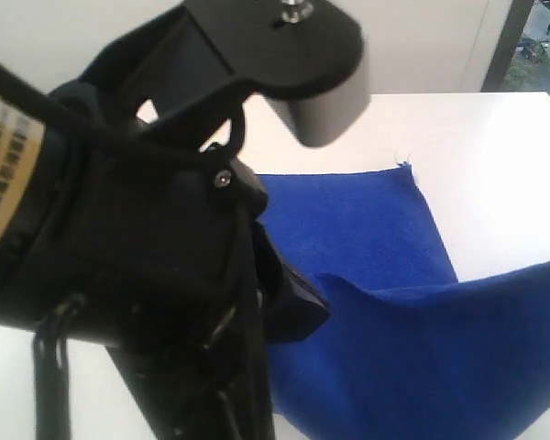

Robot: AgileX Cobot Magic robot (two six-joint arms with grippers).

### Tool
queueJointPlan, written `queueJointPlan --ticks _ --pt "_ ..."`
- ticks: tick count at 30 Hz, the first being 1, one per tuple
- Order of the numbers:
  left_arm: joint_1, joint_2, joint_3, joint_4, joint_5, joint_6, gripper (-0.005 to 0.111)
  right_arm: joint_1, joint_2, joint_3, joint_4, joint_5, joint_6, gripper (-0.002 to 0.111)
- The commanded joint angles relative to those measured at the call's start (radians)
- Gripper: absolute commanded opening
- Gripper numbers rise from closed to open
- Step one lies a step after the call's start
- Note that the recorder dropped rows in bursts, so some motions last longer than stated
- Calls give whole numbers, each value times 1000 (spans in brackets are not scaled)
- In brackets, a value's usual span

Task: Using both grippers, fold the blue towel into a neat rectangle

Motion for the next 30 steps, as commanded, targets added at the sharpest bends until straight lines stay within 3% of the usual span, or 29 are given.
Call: queueJointPlan --ticks 1,6,10,15,24,27,30 --pt "-4 -10 4 36 6 -19 0 -1 -5 5 -62 -73 3 0" --pt "-4 -9 4 333 62 -178 0 -1 -5 75 -85 -191 3 0" --pt "-4 -9 22 379 42 -200 0 -1 22 132 -85 -254 6 0" --pt "-3 -9 180 596 -18 -443 0 -1 118 156 -88 -347 25 0" --pt "-2 -9 314 978 -84 -748 0 -1 323 156 -89 -516 25 0" --pt "66 2 335 1056 -93 -919 0 -1 389 156 -91 -573 25 0" --pt "138 36 340 1054 -149 -932 0 -1 430 156 -93 -615 25 0"
